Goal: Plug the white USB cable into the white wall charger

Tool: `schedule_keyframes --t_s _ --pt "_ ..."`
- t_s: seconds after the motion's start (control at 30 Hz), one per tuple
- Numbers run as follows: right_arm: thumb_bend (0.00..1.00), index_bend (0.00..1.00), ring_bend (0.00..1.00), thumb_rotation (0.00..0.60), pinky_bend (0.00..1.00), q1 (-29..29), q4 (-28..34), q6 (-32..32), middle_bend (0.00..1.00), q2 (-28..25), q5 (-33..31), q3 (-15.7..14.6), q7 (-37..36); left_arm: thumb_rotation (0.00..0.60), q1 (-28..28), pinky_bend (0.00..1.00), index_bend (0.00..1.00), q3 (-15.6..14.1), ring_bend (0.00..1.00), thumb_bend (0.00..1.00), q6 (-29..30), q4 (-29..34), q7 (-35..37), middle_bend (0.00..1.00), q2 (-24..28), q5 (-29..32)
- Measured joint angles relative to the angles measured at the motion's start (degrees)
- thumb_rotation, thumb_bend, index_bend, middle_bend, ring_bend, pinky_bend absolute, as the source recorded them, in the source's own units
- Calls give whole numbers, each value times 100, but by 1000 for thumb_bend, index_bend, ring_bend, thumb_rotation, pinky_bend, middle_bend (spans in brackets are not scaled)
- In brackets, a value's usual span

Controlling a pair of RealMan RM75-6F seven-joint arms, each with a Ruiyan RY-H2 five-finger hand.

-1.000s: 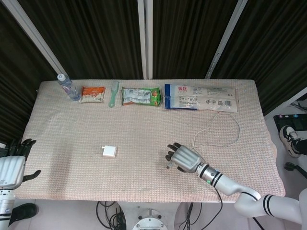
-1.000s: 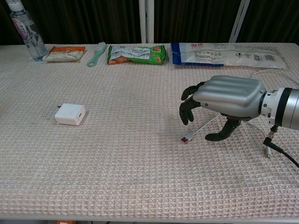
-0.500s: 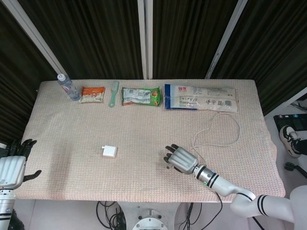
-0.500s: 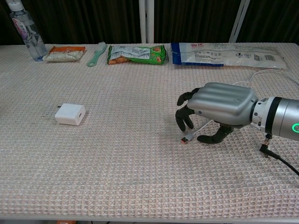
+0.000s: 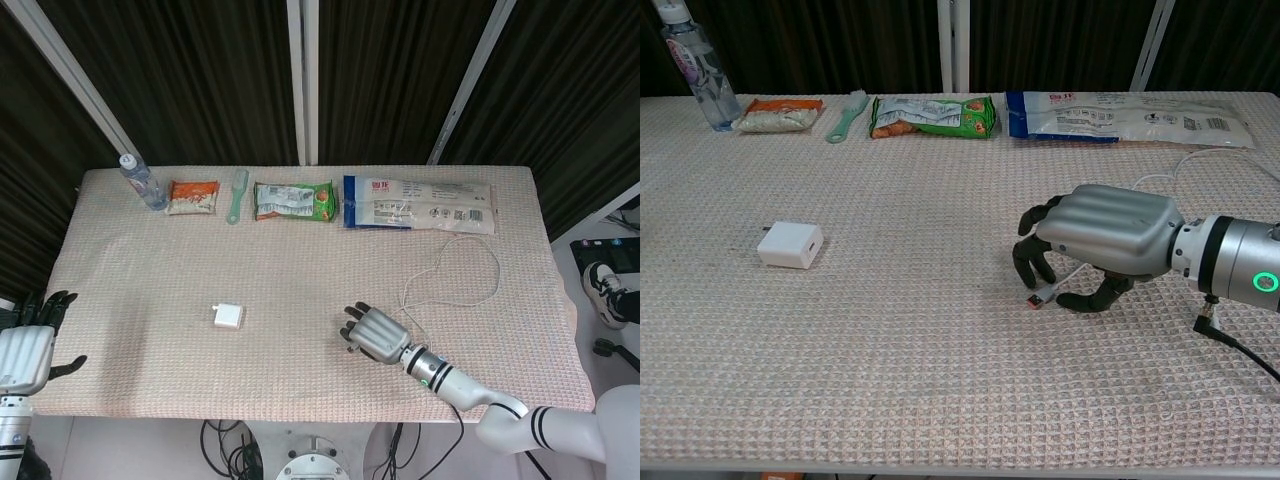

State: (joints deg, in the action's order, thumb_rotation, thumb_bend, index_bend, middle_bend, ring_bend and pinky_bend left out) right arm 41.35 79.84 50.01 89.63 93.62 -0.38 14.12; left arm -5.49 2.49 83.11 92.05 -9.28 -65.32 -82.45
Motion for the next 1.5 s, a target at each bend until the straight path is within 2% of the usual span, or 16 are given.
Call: schedule_keyframes --t_s 0.33,0.63,0.93,1.27,1.37,1.5 --pt "309 466 202 600 227 23 -43 69 477 63 -34 -39 -14 600 -7 0 144 0 0 55 -15 -44 35 127 -13 6" --pt "327 541 258 600 227 24 -59 120 531 139 -96 -42 123 600 -2 0 144 -12 0 55 -15 -127 116 127 -34 -13" --pt "327 547 280 600 237 -24 51 324 545 36 -149 22 268 600 -92 0 144 -7 0 54 -76 -141 108 127 -21 -115" --pt "327 547 281 600 239 -61 538 488 542 -547 -419 291 359 600 -637 0 163 98 0 78 -507 16 67 133 12 -492" --pt "327 547 281 600 239 -68 823 581 542 -867 -533 454 453 600 -951 0 186 148 0 118 -868 80 58 163 -28 -588" --pt "327 547 281 600 239 -100 1221 748 542 -1312 -735 693 621 600 -1487 0 226 229 20 124 -1551 126 25 192 -200 -655"
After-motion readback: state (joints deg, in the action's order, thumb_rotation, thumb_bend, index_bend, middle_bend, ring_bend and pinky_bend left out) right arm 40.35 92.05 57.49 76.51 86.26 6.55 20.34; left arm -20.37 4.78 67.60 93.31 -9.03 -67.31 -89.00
